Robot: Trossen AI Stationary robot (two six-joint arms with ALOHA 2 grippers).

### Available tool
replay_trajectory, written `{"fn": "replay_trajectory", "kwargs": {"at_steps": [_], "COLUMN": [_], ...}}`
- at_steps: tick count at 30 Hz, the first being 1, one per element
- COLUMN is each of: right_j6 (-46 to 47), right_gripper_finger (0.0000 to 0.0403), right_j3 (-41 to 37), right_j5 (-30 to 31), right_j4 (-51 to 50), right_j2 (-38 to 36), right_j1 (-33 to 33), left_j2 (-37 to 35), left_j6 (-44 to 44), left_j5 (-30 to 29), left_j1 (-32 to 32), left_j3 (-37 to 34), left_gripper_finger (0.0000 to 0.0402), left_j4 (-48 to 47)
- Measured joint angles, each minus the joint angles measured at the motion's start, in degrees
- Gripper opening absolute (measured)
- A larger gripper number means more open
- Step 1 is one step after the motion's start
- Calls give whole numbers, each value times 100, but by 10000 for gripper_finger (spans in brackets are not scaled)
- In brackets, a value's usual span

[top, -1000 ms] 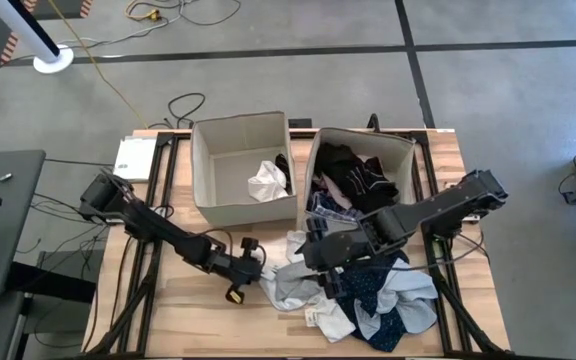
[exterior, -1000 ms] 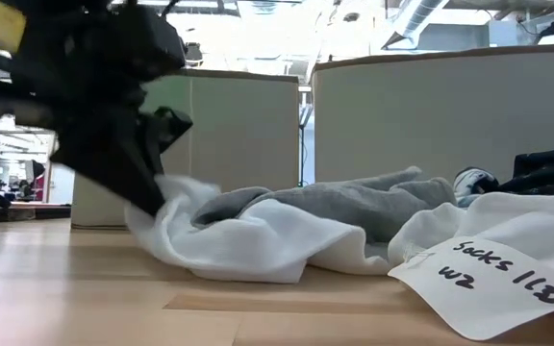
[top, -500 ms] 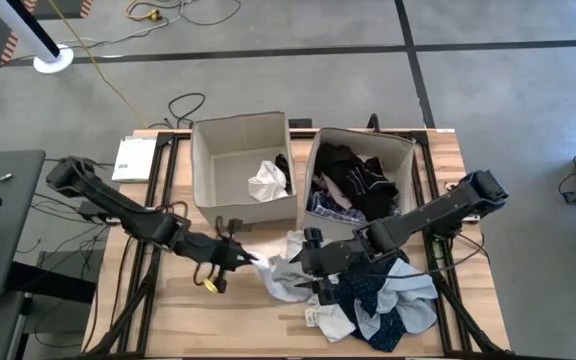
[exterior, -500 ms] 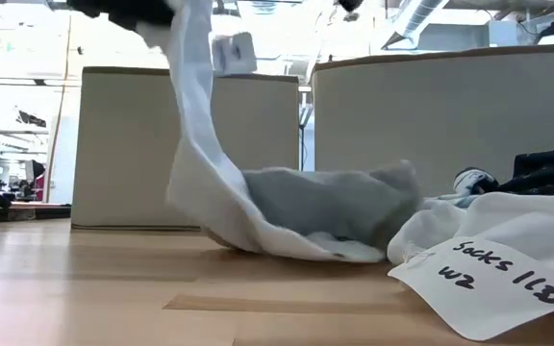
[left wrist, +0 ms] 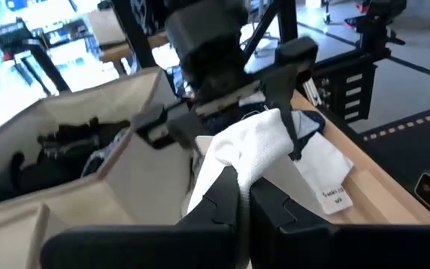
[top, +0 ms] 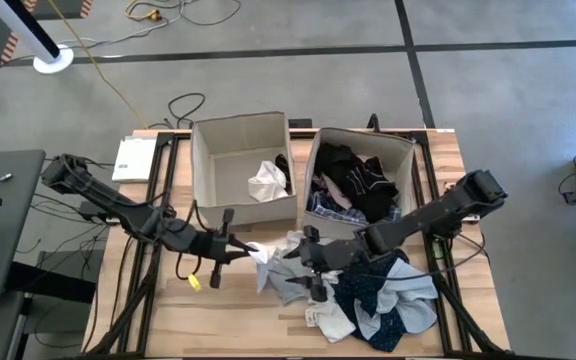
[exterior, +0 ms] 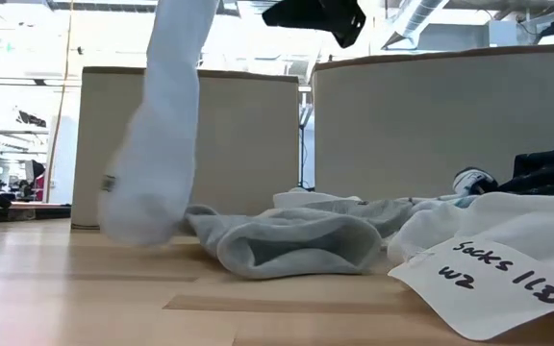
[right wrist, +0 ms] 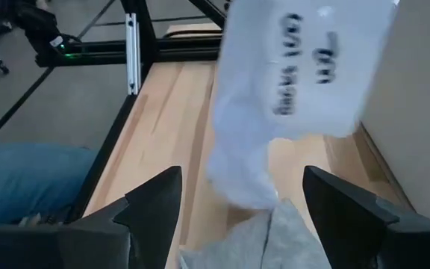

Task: Sort clothes
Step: Put the white sock into the left white laundry bin

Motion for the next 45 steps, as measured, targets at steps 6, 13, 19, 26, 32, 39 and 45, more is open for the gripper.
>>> {"fn": "replay_trajectory", "kwargs": {"at_steps": [6,13,19,26,32,39,45], "right_j6": [-35,-191,-665,-966,-985,-1115,-1333], "right_gripper_finger": [292,292,292,284,259,147,13], "right_j3": [2,2,9,11,11,11,11], "right_j5": [0,286,219,-643,-867,-984,-984], "right_j4": [548,1316,1998,2432,2476,2522,2355], "right_j2": [344,731,732,732,732,732,732], "right_j1": [-78,-273,-327,-324,-325,-310,-316], "left_j2": [0,2,2,2,2,2,2], "left_j6": [244,517,555,687,913,935,983], "left_j5": [26,99,285,289,288,258,20], "left_j1": [-35,-215,-306,-306,-278,-155,-160], "left_j3": [227,489,572,574,574,574,574], "left_gripper_finger": [1,1,1,1,1,1,1], "left_j4": [-31,-46,-67,-32,143,141,91]}}
